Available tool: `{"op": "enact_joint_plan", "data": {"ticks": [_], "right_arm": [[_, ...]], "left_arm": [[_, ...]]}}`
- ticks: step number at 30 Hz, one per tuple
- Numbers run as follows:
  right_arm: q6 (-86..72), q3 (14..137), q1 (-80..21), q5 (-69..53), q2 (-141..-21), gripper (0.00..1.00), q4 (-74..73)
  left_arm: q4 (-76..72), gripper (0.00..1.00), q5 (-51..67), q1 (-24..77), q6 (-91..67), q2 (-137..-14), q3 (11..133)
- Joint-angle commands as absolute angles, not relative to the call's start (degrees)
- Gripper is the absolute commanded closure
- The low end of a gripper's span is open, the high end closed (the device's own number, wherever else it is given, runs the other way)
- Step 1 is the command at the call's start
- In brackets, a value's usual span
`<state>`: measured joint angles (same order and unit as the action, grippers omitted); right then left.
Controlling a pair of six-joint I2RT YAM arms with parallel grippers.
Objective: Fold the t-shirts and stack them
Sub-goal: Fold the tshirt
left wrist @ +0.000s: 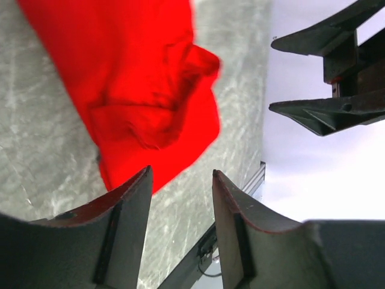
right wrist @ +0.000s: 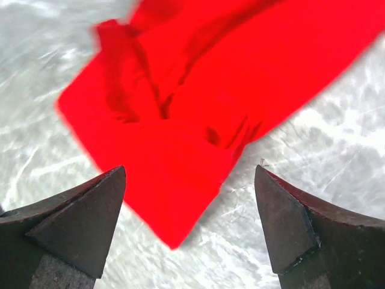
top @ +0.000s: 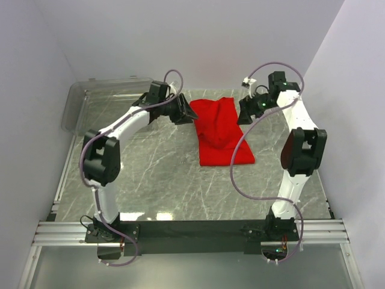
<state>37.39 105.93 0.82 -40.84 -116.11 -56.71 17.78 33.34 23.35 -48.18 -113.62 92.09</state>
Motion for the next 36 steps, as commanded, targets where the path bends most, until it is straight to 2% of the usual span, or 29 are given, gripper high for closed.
{"op": "enact_joint_plan", "data": {"ticks": [1, 5, 8, 11, 12, 14, 16, 23, 31, 36], "right_arm": [[49.86, 106.61, 0.53, -51.39, -113.2, 0.07, -65.63], [55.9, 102.76, -3.32, -50.1, -114.26, 0.05, -70.84], [58.27, 100.72, -5.7, -50.27, -114.17, 0.12, -72.24], [56.87, 99.41, -9.75, -49.31, -115.22, 0.33, -72.25], [54.17, 98.8, -11.5, -48.7, -115.4, 0.46, -70.07], [51.17, 96.07, -12.74, -47.64, -115.31, 0.59, -66.9], [47.04, 93.62, -14.41, -46.41, -114.96, 0.64, -62.33], [37.19, 91.23, -17.14, -38.07, -116.62, 0.71, -52.65], [29.36, 95.97, -16.7, -27.08, -120.14, 0.71, -45.71], [23.49, 97.82, -14.33, -20.5, -119.88, 0.75, -38.61]], "left_arm": [[15.48, 0.52, 35.41, 23.29, -43.42, -108.46, 87.39], [15.03, 0.54, 36.56, 23.47, -42.01, -105.91, 81.75], [14.42, 0.56, 36.04, 23.47, -41.49, -103.1, 77.35], [14.15, 0.56, 34.02, 23.47, -40.87, -98.8, 72.96], [14.15, 0.56, 33.4, 23.47, -40.78, -96.35, 71.91], [14.06, 0.56, 31.73, 23.47, -40.69, -93.88, 69.09], [13.8, 0.56, 30.33, 23.47, -40.78, -90.28, 66.38], [11.87, 0.55, 27.78, 23.47, -42.97, -81.31, 58.46], [11.69, 0.55, 26.72, 23.47, -44.38, -76.2, 53.35], [12.74, 0.55, 26.1, 23.38, -44.12, -74.45, 52.39]]}}
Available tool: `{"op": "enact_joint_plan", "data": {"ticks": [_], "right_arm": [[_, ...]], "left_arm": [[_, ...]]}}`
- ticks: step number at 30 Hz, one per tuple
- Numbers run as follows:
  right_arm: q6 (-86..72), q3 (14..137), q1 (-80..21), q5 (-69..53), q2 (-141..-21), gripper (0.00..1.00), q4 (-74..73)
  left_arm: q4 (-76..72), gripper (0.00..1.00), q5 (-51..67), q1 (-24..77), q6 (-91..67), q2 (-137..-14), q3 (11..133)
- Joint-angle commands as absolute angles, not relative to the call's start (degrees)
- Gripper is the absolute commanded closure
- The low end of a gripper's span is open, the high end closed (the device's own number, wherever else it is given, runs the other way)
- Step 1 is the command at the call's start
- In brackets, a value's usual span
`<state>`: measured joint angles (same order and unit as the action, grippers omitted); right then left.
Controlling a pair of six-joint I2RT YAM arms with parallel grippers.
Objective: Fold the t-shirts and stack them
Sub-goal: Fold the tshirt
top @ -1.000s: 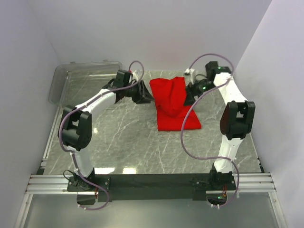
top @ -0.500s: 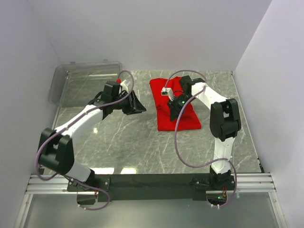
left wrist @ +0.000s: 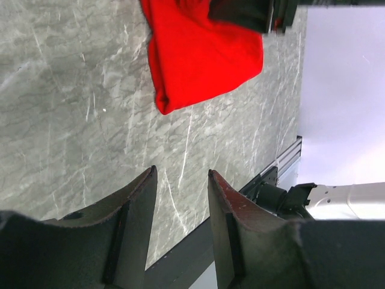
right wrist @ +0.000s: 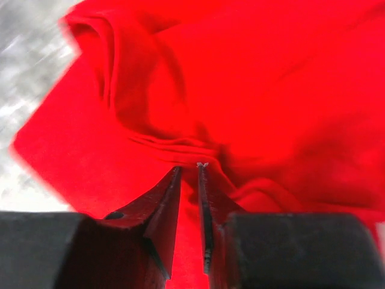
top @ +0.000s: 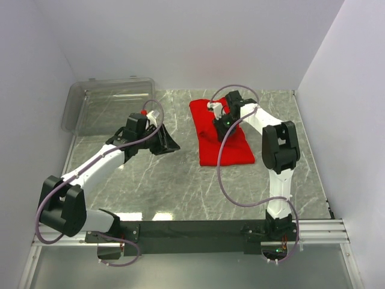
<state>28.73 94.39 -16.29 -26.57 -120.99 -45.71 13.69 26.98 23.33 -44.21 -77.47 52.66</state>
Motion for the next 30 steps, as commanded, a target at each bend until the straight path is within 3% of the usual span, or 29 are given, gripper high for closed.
{"op": "enact_joint_plan", "data": {"ticks": [1, 6, 10, 13, 14, 17, 25, 30], "right_arm": [[22.86, 98.26, -13.89, -19.35, -119.8, 0.76, -37.8], [19.35, 103.78, -11.52, -14.25, -121.11, 0.77, -35.07], [19.77, 107.22, -9.15, -19.04, -121.29, 0.76, -37.52], [27.14, 107.32, -7.91, -28.18, -119.02, 0.69, -43.4], [30.29, 106.01, -7.3, -28.56, -118.39, 0.6, -45.42], [33.82, 103.8, -5.72, -28.21, -117.16, 0.49, -47.1], [36.56, 100.37, -4.31, -27.16, -118.38, 0.44, -49.04], [36.47, 100.55, -3.87, -25.67, -118.92, 0.41, -48.52]], "left_arm": [[12.74, 0.55, 26.19, 23.38, -44.12, -74.36, 52.3], [11.78, 0.55, 26.72, 23.47, -44.47, -74.53, 51.51], [11.08, 0.55, 27.07, 23.47, -44.47, -75.5, 51.94], [11.16, 0.55, 27.6, 23.38, -43.95, -76.55, 52.73], [11.16, 0.55, 27.95, 23.47, -43.77, -77.16, 53.0], [10.38, 0.55, 28.21, 23.47, -43.86, -78.13, 52.82], [6.51, 0.54, 28.57, 23.47, -44.56, -82.26, 53.35], [5.45, 0.53, 28.57, 23.82, -43.07, -90.6, 60.02]]}}
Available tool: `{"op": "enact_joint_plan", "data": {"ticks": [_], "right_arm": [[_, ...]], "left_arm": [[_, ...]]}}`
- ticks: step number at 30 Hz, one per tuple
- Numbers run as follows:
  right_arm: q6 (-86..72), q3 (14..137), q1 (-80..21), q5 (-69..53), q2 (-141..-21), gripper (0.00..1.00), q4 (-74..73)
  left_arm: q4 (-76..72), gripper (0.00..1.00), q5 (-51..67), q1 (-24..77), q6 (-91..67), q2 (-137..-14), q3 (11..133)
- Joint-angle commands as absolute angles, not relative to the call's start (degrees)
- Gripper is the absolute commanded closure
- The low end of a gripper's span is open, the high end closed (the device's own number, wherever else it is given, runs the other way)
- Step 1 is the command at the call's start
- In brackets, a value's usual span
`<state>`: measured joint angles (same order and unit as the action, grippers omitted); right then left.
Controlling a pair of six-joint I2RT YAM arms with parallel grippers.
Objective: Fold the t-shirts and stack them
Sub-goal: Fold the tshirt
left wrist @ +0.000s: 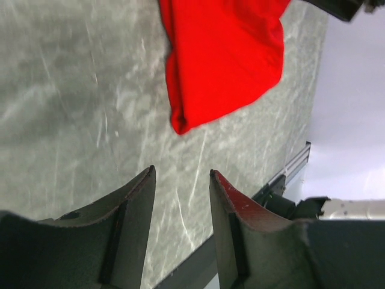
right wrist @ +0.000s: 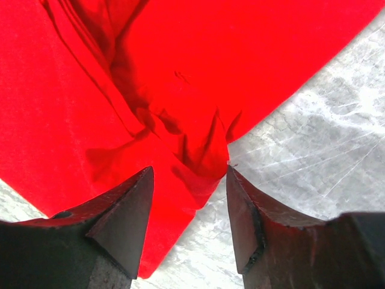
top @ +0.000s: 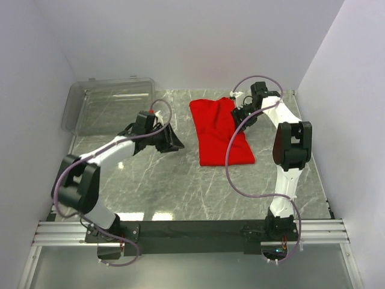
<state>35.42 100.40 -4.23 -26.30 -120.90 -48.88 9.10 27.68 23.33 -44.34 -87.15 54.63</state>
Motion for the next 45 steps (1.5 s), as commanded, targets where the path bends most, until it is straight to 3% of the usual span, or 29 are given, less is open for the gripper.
{"op": "enact_joint_plan", "data": {"ticks": [1, 6, 9, 14, 18, 25, 27, 37, 38, 39, 42, 45], "right_arm": [[36.39, 100.37, -3.61, -25.14, -118.74, 0.41, -48.25], [36.91, 100.98, -3.43, -26.28, -119.7, 0.4, -49.47], [37.0, 101.51, -3.34, -27.77, -120.85, 0.46, -50.71], [37.79, 101.86, -3.43, -28.13, -121.9, 0.61, -51.76], [37.71, 104.76, -3.43, -28.13, -124.1, 0.66, -53.44], [31.65, 105.12, -2.03, -26.72, -123.05, 0.97, -47.21], [29.45, 104.85, -1.32, -27.07, -122.26, 1.0, -44.84], [24.88, 103.54, -0.26, -27.16, -122.17, 1.0, -40.96], [24.53, 103.45, -0.35, -27.33, -122.25, 0.96, -40.96], [24.61, 103.8, -0.26, -27.68, -122.6, 0.81, -41.39], [25.31, 103.71, -0.18, -28.3, -122.09, 0.6, -41.75], [24.7, 102.13, 1.3, -28.39, -120.16, 0.5, -39.82]], "left_arm": [[5.62, 0.53, 28.56, 23.99, -42.37, -91.92, 61.33], [7.47, 0.53, 28.39, 25.57, -40.17, -100.89, 69.94], [8.35, 0.53, 28.22, 26.54, -39.55, -105.02, 73.63], [9.84, 0.53, 27.33, 27.51, -38.15, -110.03, 78.13], [10.37, 0.53, 27.42, 27.86, -37.79, -113.11, 81.11], [11.07, 0.54, 26.81, 28.3, -37.18, -114.61, 82.71], [11.42, 0.54, 26.46, 28.39, -36.74, -114.43, 82.36], [11.16, 0.54, 25.93, 28.39, -36.21, -114.08, 81.12], [11.25, 0.54, 25.67, 28.39, -36.21, -114.34, 81.47], [11.6, 0.54, 25.23, 28.39, -36.21, -114.35, 81.74], [12.65, 0.54, 23.65, 28.39, -36.21, -115.13, 83.23], [12.83, 0.54, 22.33, 28.39, -36.56, -115.58, 84.64]]}}
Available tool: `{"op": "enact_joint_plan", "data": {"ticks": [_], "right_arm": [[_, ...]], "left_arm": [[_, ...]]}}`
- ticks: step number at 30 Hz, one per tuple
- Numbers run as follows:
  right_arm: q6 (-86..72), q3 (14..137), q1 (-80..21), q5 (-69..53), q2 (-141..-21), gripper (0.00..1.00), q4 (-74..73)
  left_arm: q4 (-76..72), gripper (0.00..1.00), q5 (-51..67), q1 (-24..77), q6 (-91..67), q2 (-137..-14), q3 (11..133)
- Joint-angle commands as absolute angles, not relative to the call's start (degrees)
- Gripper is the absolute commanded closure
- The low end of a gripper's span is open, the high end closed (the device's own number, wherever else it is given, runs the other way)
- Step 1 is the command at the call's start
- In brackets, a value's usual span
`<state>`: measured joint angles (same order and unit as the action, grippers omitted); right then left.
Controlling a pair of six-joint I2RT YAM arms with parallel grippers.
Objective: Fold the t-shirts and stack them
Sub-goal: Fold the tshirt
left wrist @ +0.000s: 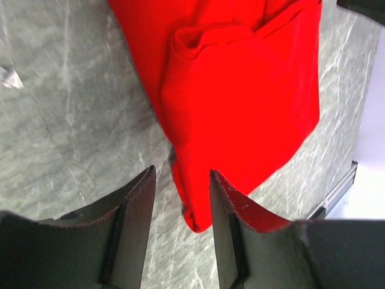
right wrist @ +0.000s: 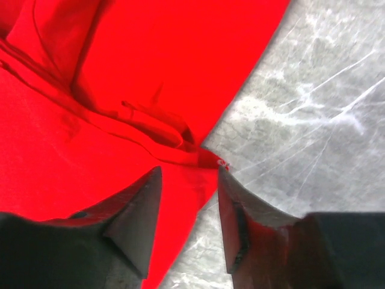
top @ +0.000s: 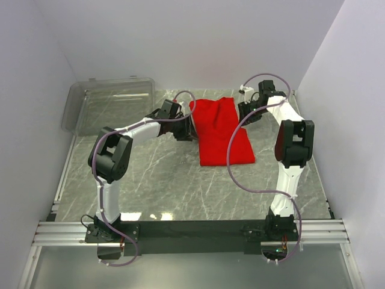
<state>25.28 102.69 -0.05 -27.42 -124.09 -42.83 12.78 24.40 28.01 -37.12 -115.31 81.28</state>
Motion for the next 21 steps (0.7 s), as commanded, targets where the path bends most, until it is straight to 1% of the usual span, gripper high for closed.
{"op": "enact_joint_plan", "data": {"ticks": [1, 3, 5, 13, 21], "right_arm": [[24.35, 102.04, 1.67, -28.48, -119.8, 0.47, -39.73], [24.17, 102.22, 2.37, -28.83, -118.92, 0.43, -39.64], [24.08, 102.13, 3.42, -29.97, -118.04, 0.43, -39.81], [24.7, 97.74, 4.31, -33.13, -114.26, 0.43, -39.82], [24.7, 93.69, 4.66, -35.07, -111.71, 0.43, -39.46]], "left_arm": [[12.83, 0.53, 21.63, 28.48, -36.65, -115.92, 85.07], [13.09, 0.53, 20.92, 28.48, -36.74, -116.36, 86.48], [13.62, 0.52, 20.48, 28.65, -36.65, -117.59, 88.32], [15.03, 0.52, 21.27, 29.53, -35.6, -124.62, 95.79], [17.48, 0.53, 19.77, 29.97, -33.84, -128.31, 100.63]]}}
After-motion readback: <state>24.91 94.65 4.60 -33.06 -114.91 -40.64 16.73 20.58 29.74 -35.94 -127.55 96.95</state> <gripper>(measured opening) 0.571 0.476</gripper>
